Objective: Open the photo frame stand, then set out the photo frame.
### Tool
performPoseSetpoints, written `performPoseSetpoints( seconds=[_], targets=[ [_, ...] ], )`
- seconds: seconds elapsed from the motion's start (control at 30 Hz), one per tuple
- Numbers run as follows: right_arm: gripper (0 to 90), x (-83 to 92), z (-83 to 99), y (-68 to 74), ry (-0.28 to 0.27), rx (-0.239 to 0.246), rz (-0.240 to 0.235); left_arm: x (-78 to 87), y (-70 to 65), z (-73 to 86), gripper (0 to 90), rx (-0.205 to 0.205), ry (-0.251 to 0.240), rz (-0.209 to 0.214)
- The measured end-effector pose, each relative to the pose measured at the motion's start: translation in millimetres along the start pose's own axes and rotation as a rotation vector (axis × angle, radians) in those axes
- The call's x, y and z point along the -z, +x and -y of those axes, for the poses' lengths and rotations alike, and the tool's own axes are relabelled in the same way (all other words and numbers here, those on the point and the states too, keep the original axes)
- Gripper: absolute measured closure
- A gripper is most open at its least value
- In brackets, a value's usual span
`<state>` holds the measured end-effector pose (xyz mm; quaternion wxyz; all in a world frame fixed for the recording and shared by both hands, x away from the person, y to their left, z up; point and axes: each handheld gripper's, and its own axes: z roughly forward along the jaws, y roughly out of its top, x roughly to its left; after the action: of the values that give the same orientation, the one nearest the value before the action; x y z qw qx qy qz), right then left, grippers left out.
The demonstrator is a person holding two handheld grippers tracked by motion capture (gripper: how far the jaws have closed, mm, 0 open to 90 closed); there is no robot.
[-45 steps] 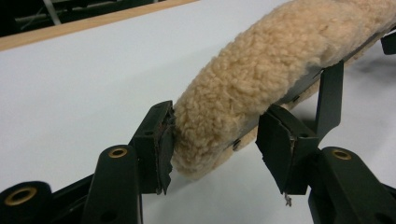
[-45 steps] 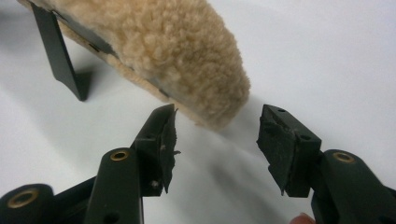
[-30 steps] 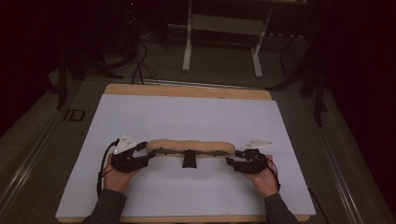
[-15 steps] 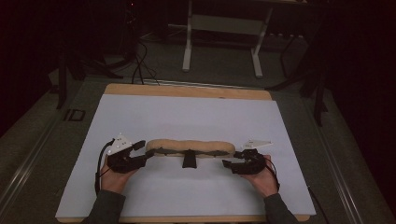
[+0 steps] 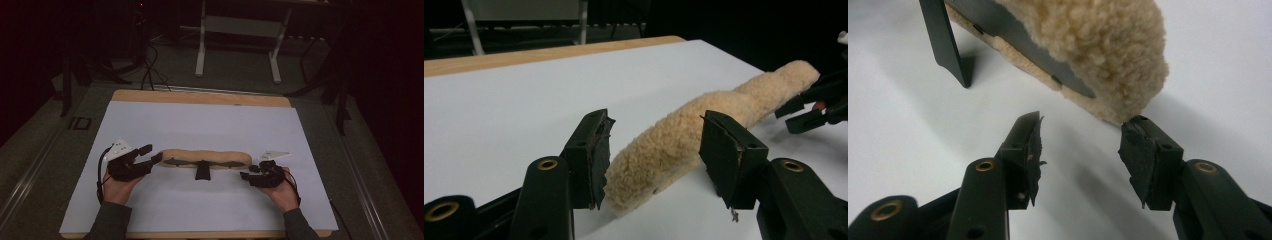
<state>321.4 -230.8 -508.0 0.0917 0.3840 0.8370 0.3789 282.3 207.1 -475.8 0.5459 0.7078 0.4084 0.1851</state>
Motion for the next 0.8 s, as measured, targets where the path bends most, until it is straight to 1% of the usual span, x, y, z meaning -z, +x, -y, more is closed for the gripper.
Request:
performPoseSetpoints(
  seconds=[0.07,0.1,0.13,0.23,0.27,0.33,0.47,0.53,0.63,0.67,0.73,0.8],
  targets=[
    [52.7,-0.3,0.3,0.0,0.005,-0.016,-0.011,-0.3,1.6,-2.1,46.6,0.004,0.010,-0.010],
    [52.7,-0.3,0.3,0.0,0.005,-0.016,-0.011,-0.3,1.6,-2.1,47.0,0.004,0.010,-0.010],
    [52.8,-0.7,0.4,0.4,0.010,-0.022,-0.014,-0.9,4.2,-4.4,47.0,0.009,0.016,-0.024],
    [54.4,-3.4,0.8,3.3,0.024,-0.016,-0.028,-0.7,7.8,-6.6,48.1,0.025,0.019,-0.051],
    [55.1,-3.9,0.5,4.3,0.028,-0.014,-0.033,-0.7,9.3,-6.7,48.1,0.032,0.019,-0.050],
    [55.2,-4.9,-0.3,6.3,0.030,-0.009,-0.038,-0.9,11.1,-6.5,48.1,0.042,0.020,-0.066],
    [55.4,-6.4,-1.5,9.1,0.027,-0.009,-0.046,-2.5,14.2,-6.3,48.4,0.056,0.031,-0.081],
    [55.4,-6.8,-2.1,10.6,0.024,-0.007,-0.050,-3.8,16.3,-5.6,49.1,0.066,0.035,-0.074],
    [55.6,-6.8,-3.5,13.3,0.016,-0.008,-0.053,-7.0,18.2,-4.3,51.6,0.064,0.051,-0.074],
    [56.5,-7.0,-3.8,14.0,0.014,-0.004,-0.055,-8.2,18.3,-3.7,52.0,0.055,0.061,-0.086],
    [58.5,-7.7,-4.2,15.3,0.017,0.003,-0.062,-11.4,17.8,-1.9,56.3,0.031,0.090,-0.120],
    [62.2,-8.2,-4.5,16.8,0.014,0.014,-0.067,-15.6,17.9,0.4,59.9,0.021,0.112,-0.142]
  ],
)
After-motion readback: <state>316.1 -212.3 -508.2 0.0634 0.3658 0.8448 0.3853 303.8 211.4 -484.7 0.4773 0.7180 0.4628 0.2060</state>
